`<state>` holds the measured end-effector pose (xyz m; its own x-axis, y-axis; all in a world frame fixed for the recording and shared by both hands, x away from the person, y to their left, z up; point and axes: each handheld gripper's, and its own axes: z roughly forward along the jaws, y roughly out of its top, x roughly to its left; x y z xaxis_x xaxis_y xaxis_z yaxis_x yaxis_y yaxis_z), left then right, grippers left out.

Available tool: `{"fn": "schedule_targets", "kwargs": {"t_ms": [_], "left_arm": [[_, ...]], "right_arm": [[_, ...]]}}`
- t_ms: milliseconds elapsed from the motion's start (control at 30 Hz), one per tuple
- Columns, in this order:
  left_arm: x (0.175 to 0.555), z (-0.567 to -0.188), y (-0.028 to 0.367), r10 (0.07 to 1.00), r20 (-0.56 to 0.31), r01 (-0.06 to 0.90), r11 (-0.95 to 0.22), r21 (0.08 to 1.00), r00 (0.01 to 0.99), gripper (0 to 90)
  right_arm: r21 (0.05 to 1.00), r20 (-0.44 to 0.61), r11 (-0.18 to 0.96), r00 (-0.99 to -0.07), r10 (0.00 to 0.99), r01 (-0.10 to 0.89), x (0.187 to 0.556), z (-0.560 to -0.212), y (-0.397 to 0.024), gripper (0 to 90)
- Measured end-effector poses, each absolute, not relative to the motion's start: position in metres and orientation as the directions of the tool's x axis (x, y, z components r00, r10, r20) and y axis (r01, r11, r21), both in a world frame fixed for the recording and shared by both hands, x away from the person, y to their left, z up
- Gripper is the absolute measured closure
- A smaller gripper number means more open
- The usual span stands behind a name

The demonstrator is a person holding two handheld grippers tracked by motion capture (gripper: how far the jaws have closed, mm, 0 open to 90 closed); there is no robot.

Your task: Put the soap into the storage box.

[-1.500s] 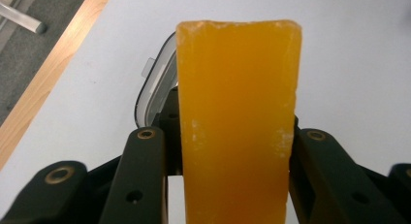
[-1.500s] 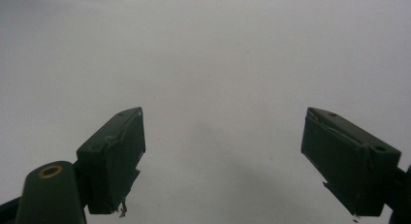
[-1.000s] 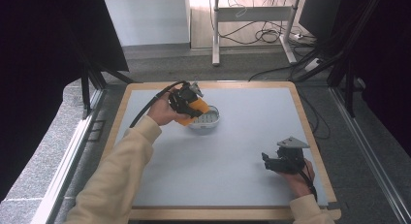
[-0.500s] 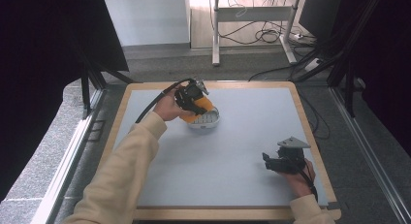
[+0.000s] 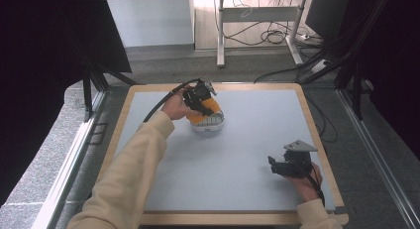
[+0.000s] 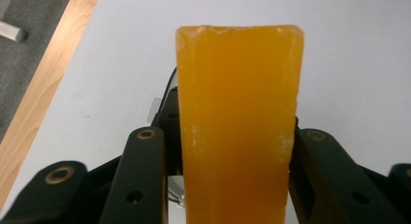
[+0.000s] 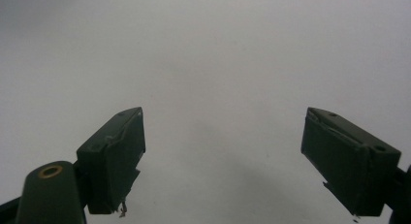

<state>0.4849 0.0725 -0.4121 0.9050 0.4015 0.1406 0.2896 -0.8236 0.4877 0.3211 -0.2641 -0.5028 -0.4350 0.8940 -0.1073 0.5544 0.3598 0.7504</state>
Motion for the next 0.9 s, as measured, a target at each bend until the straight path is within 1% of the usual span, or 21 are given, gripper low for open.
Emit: {"fn": "schedule_targets", "kwargs": {"t_ms": [100, 200, 300, 367, 400, 500, 700, 900], "left_arm": [[0.488, -0.415, 0.072, 0.393, 0.145, 0.283, -0.831, 0.479, 0.908, 61.8], [0.493, -0.418, 0.07, 0.36, 0.155, 0.256, -0.851, 0.459, 0.92, 61.8], [0.494, -0.42, 0.07, 0.346, 0.149, 0.243, -0.852, 0.463, 0.927, 61.8], [0.496, -0.422, 0.069, 0.328, 0.148, 0.232, -0.862, 0.451, 0.933, 61.8], [0.496, -0.424, 0.068, 0.303, 0.155, 0.213, -0.879, 0.427, 0.94, 61.8], [0.498, -0.428, 0.066, 0.282, 0.16, 0.196, -0.891, 0.41, 0.946, 61.8], [0.501, -0.434, 0.062, 0.278, 0.157, 0.196, -0.895, 0.401, 0.948, 61.8], [0.505, -0.445, 0.057, 0.281, 0.151, 0.209, -0.905, 0.371, 0.948, 61.6]], "right_arm": [[0.752, -0.106, 0.357, -0.433, 0.895, 0.555, 0.321, -0.503, -0.265, 16.2], [0.752, -0.104, 0.354, -0.43, 0.897, 0.556, 0.321, -0.503, -0.266, 16.2], [0.751, -0.105, 0.355, -0.43, 0.897, 0.557, 0.321, -0.503, -0.267, 16.2], [0.751, -0.106, 0.355, -0.429, 0.897, 0.557, 0.321, -0.503, -0.267, 16.1], [0.751, -0.106, 0.355, -0.429, 0.897, 0.556, 0.321, -0.503, -0.267, 16.1], [0.75, -0.106, 0.355, -0.428, 0.897, 0.558, 0.321, -0.503, -0.267, 16.1], [0.751, -0.108, 0.355, -0.427, 0.898, 0.557, 0.321, -0.503, -0.267, 16.2], [0.748, -0.112, 0.36, -0.428, 0.897, 0.558, 0.321, -0.504, -0.267, 16.1]]}}
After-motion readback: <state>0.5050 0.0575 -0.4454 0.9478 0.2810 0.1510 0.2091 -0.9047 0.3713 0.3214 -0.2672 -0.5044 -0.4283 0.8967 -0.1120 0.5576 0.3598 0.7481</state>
